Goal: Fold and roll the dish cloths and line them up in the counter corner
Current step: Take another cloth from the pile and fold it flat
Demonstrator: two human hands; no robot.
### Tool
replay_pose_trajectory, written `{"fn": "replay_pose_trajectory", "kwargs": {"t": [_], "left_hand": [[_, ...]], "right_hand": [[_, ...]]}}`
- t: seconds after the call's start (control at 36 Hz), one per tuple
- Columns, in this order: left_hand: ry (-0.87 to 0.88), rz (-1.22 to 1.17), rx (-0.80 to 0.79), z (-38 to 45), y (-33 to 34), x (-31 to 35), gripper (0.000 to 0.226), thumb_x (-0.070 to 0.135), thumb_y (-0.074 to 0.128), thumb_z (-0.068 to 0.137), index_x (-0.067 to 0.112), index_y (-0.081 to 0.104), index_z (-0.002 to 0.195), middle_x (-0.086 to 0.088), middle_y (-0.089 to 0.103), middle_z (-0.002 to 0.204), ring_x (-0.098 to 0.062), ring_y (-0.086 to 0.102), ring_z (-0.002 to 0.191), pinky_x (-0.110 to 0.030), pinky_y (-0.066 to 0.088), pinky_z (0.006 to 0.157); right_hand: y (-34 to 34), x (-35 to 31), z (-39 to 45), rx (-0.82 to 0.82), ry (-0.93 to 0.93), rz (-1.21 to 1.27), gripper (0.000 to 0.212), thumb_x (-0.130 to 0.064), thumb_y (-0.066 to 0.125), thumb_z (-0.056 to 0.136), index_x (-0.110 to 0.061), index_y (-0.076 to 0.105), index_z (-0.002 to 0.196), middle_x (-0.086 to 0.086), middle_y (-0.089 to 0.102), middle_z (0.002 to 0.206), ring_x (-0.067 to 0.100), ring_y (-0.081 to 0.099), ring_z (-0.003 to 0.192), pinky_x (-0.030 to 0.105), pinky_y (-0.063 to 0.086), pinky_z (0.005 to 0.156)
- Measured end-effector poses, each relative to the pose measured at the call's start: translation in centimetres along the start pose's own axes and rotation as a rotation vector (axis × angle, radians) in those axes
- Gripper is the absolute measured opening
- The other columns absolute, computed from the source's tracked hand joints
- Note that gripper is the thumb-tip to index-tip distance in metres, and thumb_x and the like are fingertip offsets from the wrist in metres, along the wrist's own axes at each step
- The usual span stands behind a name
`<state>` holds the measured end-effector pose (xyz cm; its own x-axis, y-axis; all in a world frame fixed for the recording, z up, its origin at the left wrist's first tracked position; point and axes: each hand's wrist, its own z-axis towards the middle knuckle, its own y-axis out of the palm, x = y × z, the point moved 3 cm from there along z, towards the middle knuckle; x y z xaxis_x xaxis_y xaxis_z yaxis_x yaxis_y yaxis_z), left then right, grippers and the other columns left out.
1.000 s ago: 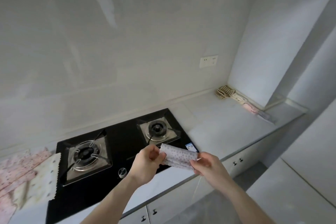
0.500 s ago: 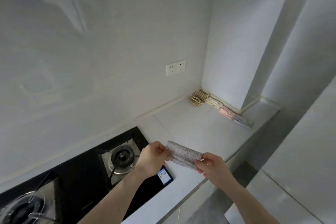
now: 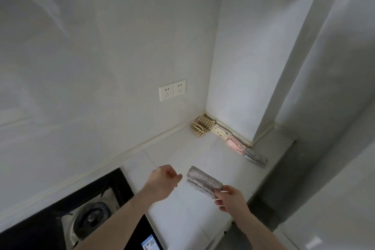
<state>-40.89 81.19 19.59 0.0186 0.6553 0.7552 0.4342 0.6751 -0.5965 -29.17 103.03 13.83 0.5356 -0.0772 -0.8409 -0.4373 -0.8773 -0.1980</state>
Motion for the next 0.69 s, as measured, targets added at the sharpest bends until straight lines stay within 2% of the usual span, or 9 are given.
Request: {"fn": "replay_pose_trajectory", "kwargs": {"t": [0.17,0.25,0.36,0.44,0.5,0.61,0.69], "left_hand": [[-0.07,0.009,0.057,4.0,-0.3,-0.1,0.016,0.029,0.068,0.092,0.019,0.065,0.079,0.005,0.074,0.071,-0.01,0.066,0.068,-0.022,0.048,0.06],[-0.094,0.044,0.038,5.7,-0.2,-0.1,0.014,0.031,0.068,0.091,0.02,0.068,0.083,0.005,0.075,0.077,-0.012,0.069,0.075,-0.021,0.05,0.062],[-0.115,0.09,0.021,7.7,0.2,0.5,0.011,0.034,0.068,0.091,0.026,0.068,0.084,0.007,0.073,0.085,-0.01,0.068,0.079,-0.018,0.049,0.063],[-0.139,0.097,0.042,9.2,0.7,0.9,0.009,0.035,0.067,0.09,0.028,0.069,0.085,0.007,0.072,0.087,-0.01,0.068,0.081,-0.02,0.052,0.068],[-0.16,0.085,0.05,10.1,1.2,1.2,0.008,0.034,0.068,0.09,0.027,0.069,0.085,0.007,0.072,0.088,-0.011,0.068,0.081,-0.024,0.056,0.071],[-0.195,0.083,0.048,11.1,2.4,1.1,0.006,0.034,0.068,0.088,0.03,0.07,0.085,0.011,0.072,0.088,-0.007,0.068,0.081,-0.023,0.056,0.076],[-0.218,0.077,0.061,11.2,3.0,0.5,0.005,0.033,0.068,0.089,0.028,0.07,0.086,0.012,0.073,0.087,-0.003,0.067,0.08,-0.02,0.054,0.078]], "right_hand": [[-0.7,-1.9,7.0,-0.008,0.1,0.074,0.009,-0.009,0.062,0.094,-0.002,0.068,0.09,0.013,0.07,0.081,0.022,0.063,0.073,0.029,0.046,0.062],[-1.4,-2.5,11.1,-0.023,0.122,0.089,0.01,-0.005,0.062,0.094,-0.004,0.067,0.086,0.01,0.066,0.074,0.02,0.059,0.066,0.026,0.043,0.056],[-2.7,-2.7,17.0,0.017,0.193,0.052,0.013,-0.003,0.063,0.093,-0.005,0.066,0.081,0.008,0.065,0.064,0.015,0.055,0.051,0.018,0.039,0.039],[-3.5,-3.1,21.4,0.024,0.223,-0.006,0.019,-0.004,0.062,0.094,-0.003,0.064,0.075,0.008,0.06,0.056,0.013,0.049,0.036,0.016,0.032,0.032],[-3.7,-3.1,23.9,0.019,0.257,-0.033,0.022,-0.005,0.061,0.095,-0.004,0.061,0.073,0.008,0.058,0.055,0.012,0.047,0.031,0.015,0.028,0.03],[-4.0,-2.4,27.8,0.021,0.304,-0.029,0.022,-0.007,0.062,0.095,-0.005,0.058,0.074,0.007,0.057,0.053,0.015,0.049,0.04,0.016,0.033,0.034],[-4.2,-1.5,30.6,-0.007,0.321,-0.087,0.02,-0.009,0.051,0.101,-0.006,0.053,0.082,0.005,0.048,0.037,0.014,0.042,0.026,0.013,0.027,0.03]]}}
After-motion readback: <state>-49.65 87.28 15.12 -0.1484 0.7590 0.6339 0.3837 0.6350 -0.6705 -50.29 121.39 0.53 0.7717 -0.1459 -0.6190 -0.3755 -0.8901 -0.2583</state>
